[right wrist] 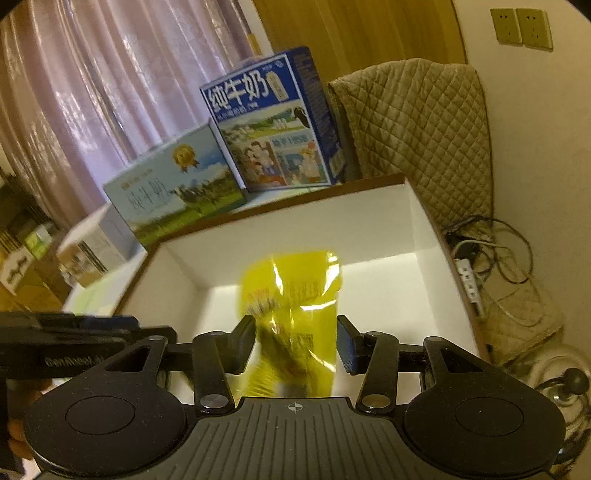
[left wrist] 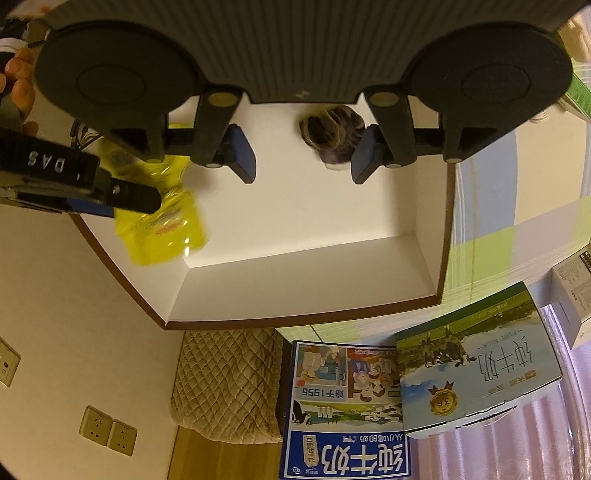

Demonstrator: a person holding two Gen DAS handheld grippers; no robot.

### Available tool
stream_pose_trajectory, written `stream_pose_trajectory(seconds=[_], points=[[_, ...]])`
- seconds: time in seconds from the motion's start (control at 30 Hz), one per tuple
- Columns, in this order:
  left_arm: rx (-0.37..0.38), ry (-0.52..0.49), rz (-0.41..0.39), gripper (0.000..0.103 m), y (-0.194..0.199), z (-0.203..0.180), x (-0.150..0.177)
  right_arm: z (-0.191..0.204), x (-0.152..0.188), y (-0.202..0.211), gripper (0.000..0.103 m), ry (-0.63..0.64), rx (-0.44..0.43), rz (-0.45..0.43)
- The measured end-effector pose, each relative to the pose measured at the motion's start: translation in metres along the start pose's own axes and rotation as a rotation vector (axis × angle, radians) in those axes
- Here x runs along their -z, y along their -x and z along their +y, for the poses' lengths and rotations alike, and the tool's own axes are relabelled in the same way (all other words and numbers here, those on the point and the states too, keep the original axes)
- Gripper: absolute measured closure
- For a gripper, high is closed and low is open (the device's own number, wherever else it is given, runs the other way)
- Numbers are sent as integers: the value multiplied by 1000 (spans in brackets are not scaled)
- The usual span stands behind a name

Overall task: Organize objects
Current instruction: 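Lower the scrunchie and pouch into the brown box and open both tools, then withdraw both tools from the box back over the table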

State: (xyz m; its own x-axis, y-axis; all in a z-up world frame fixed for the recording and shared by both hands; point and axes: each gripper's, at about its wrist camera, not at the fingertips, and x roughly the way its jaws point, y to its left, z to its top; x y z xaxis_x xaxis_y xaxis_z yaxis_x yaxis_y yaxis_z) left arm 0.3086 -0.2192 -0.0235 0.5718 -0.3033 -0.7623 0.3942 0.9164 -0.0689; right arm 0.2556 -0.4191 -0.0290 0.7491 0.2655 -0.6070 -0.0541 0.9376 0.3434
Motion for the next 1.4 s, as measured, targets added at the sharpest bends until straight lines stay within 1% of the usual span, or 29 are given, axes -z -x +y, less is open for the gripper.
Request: stream_pose_trajectory(seconds=[0.03, 0.07, 0.1, 0.13, 0.17, 0.3, 0.47, 0.7, 0.87, 0.97, 1.17, 1.23, 1.3, 1.4], points=[[-1, 2, -1, 43, 1, 2, 1, 0, -1, 0, 55, -10, -12, -5], [-3, 2, -4, 42, 2, 3, 1, 0, -2, 1, 52, -19, -16, -9], [-5, 2, -8, 42, 4, 5, 2, 0, -3, 2, 44, -28, -16, -16], [-6, 2, -9, 42, 5, 6, 2, 0, -3, 3, 40, -34, -16, -26], [-5, 4, -10, 41, 7, 8, 3, 0, -4, 5, 39, -38, -15, -36], [-1, 11, -14, 33, 13, 13, 5, 1, -7, 9, 38, -32, -6, -35], [6, 23, -16, 29, 18, 18, 7, 2, -5, 14, 37, -9, 8, -25], [25, 65, -32, 21, 35, 30, 16, 9, 5, 27, 36, 17, 12, -31], [33, 91, -52, 20, 54, 40, 23, 19, 12, 39, 36, 30, 5, -35], [35, 104, -73, 17, 70, 47, 27, 30, 17, 49, 35, 53, -8, -50], [42, 134, -97, 15, 103, 66, 44, 50, 29, 67, 33, 73, -41, -77], [36, 147, -99, 15, 112, 74, 52, 58, 34, 72, 32, 80, -50, -81], [29, 136, -97, 15, 121, 79, 62, 67, 38, 77, 31, 90, -58, -85], [-8, 116, -100, 15, 135, 90, 78, 80, 47, 84, 29, 102, -67, -91]])
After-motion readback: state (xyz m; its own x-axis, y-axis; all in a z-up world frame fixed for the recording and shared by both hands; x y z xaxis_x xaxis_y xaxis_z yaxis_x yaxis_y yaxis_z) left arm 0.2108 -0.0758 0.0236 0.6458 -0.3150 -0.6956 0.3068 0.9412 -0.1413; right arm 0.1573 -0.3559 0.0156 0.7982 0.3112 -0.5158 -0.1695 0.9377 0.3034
